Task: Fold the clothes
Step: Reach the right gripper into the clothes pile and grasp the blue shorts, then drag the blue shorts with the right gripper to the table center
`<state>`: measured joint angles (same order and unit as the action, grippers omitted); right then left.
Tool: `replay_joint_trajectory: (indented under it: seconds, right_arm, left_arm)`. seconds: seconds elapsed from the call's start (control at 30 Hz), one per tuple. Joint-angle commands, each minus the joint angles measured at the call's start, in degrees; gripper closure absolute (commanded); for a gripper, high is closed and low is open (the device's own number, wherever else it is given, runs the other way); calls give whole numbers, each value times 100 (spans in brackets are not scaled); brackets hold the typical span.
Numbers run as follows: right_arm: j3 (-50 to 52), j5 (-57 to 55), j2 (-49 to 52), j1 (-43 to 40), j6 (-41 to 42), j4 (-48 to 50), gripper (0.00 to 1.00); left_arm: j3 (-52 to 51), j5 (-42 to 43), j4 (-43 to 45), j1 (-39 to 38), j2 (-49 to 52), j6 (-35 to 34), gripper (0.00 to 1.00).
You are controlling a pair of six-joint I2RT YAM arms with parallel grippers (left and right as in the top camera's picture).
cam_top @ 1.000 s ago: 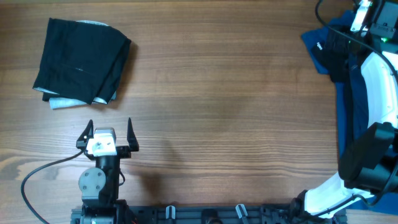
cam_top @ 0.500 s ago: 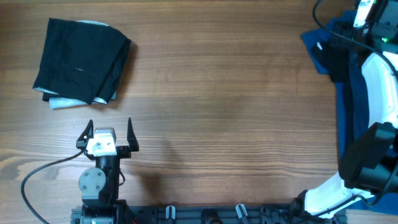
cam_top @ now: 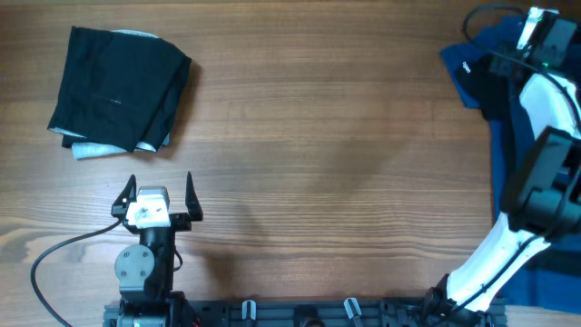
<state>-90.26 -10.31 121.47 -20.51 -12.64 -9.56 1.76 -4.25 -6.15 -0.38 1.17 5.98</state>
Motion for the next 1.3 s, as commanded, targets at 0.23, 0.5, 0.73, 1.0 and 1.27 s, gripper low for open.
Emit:
replay_joint_trajectory:
  seconds: [0.23, 0.5, 0.73, 1.0, 1.27]
  right_arm:
    - [-74, 177, 750, -306, 533, 619, 28]
    - [-66, 308, 1056, -363, 710, 883, 24]
    - [-35, 494, 1058, -385, 833, 890, 30]
    - [-4, 470, 1099, -398, 820, 837, 37]
    - [0, 385, 1130, -400, 813, 835, 59]
  left_arm:
    - [-37, -13, 22, -26, -35, 92, 0]
    - [-37, -13, 20, -26, -35, 92, 0]
    - [-37, -13, 22, -26, -35, 92, 0]
    - [-37, -13, 22, -26, -35, 92, 0]
    - [-37, -13, 22, -26, -35, 92, 0]
